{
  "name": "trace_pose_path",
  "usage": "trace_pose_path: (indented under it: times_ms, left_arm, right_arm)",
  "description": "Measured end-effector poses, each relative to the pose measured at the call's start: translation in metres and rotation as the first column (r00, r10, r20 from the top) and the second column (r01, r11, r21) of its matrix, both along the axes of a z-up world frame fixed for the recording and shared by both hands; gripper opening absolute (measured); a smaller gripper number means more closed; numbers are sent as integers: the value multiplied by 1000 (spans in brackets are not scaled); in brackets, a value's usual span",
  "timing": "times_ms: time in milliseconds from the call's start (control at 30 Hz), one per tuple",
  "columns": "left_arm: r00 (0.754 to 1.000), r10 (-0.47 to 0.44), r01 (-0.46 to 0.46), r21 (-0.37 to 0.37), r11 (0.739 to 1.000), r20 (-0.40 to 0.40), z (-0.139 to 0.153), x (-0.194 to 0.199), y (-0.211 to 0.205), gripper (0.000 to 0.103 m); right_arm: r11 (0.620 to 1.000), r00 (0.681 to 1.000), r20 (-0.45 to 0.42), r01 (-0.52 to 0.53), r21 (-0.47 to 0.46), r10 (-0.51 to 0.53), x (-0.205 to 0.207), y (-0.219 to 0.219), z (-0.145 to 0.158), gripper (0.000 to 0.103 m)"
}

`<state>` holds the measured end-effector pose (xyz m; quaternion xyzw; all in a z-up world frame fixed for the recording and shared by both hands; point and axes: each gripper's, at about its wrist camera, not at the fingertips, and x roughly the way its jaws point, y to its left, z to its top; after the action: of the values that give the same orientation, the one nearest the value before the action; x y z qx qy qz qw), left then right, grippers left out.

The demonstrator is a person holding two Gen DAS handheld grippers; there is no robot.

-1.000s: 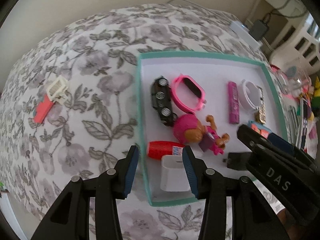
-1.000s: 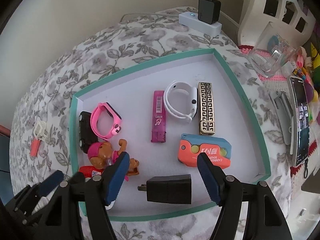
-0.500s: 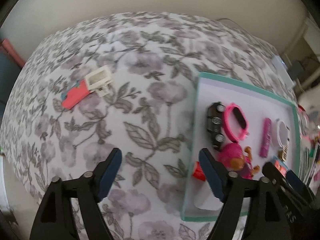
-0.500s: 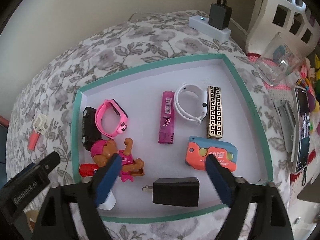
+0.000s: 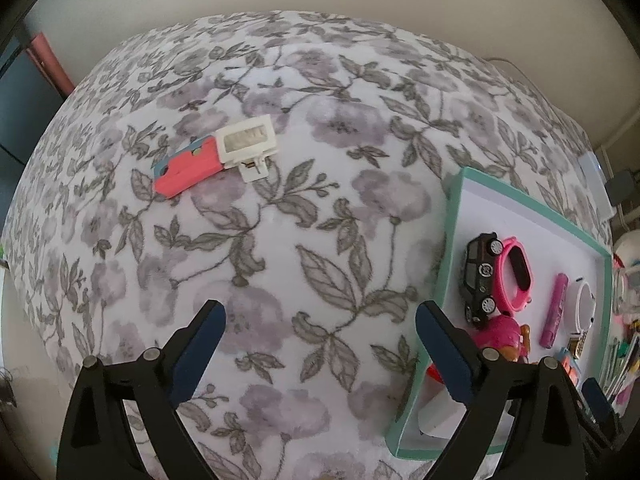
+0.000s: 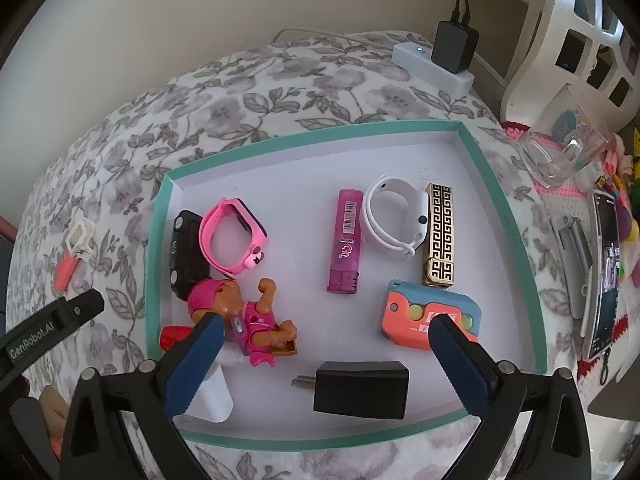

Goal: Organize rigid objects
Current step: 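Move both open tools back toward the red-blue toy and white clip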

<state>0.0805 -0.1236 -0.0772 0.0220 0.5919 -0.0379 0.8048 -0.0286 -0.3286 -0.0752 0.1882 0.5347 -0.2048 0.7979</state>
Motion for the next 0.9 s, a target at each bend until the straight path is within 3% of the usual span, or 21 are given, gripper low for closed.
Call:
trace_pose_path:
  times_ms: [200, 400, 633, 900]
  left_arm:
    - [999, 51, -52, -59, 997, -16, 4, 14, 24, 96]
    - [990, 142, -140, -142, 980, 5, 15, 52, 78, 96]
    - [980, 199, -194, -157, 968, 16, 6, 89, 135, 96]
    - [980, 197, -196, -156, 968, -11, -25, 113, 154, 96]
  right_arm:
    - [999, 999, 43, -14, 32, 12, 6, 5, 8, 103]
    - [997, 992, 106, -77, 24, 74, 35, 21, 29, 103]
    - [984, 976, 132, -176, 8, 173, 85, 55, 38, 103]
    - [946, 938, 125, -325, 2, 323, 144, 111, 26, 103]
